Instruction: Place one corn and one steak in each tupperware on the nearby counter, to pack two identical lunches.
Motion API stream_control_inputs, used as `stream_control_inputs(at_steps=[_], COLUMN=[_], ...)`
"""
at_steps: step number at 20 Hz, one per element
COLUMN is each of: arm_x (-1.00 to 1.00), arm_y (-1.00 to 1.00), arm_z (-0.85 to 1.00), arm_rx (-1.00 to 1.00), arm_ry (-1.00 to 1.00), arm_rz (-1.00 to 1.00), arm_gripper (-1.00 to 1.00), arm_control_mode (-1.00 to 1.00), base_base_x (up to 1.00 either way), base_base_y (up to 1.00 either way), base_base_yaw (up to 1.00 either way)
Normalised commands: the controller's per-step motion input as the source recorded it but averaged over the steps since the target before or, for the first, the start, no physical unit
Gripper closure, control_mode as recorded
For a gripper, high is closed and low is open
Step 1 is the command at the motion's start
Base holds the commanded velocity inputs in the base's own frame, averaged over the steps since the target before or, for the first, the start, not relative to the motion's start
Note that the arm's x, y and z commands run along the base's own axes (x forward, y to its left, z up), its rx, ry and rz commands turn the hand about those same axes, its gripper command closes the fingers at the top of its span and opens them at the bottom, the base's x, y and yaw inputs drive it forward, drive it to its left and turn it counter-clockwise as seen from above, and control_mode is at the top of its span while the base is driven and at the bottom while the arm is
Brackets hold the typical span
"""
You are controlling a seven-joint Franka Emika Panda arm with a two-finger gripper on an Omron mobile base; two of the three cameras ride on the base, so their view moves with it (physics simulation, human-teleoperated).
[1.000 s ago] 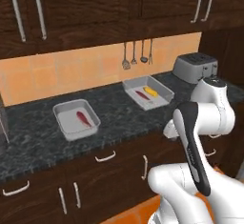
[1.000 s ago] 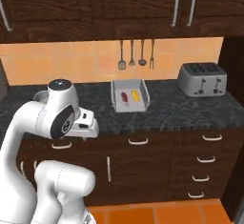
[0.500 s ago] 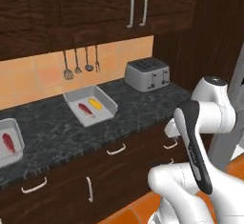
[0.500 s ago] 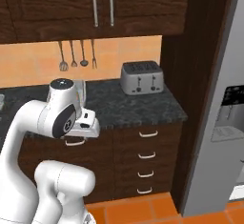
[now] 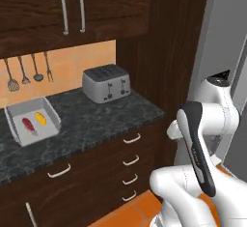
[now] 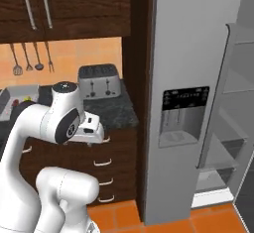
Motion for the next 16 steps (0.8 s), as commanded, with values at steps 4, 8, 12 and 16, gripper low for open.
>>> stream_control_inputs(at_steps=[4,8,12,16], arm_x=[0.0,0.0,0.0,0.0], arm_y=[0.0,0.0,0.0,0.0], arm_z=[0.0,0.0,0.0,0.0], arm_rx=[0.0,0.0,0.0,0.0], arm_ry=[0.0,0.0,0.0,0.0], arm_rz=[0.0,0.0,0.0,0.0], arm_gripper=[-1.0,-1.0,-1.0,-1.0], arm_control_mode=[1.0,1.0,1.0,1.0], base_base_x=[0.02,0.16,0.3,0.42], base_base_y=[-1.0,-1.0,-0.93,-0.75], base_base_yaw=[-0.1,-0.07,0.02,0.34])
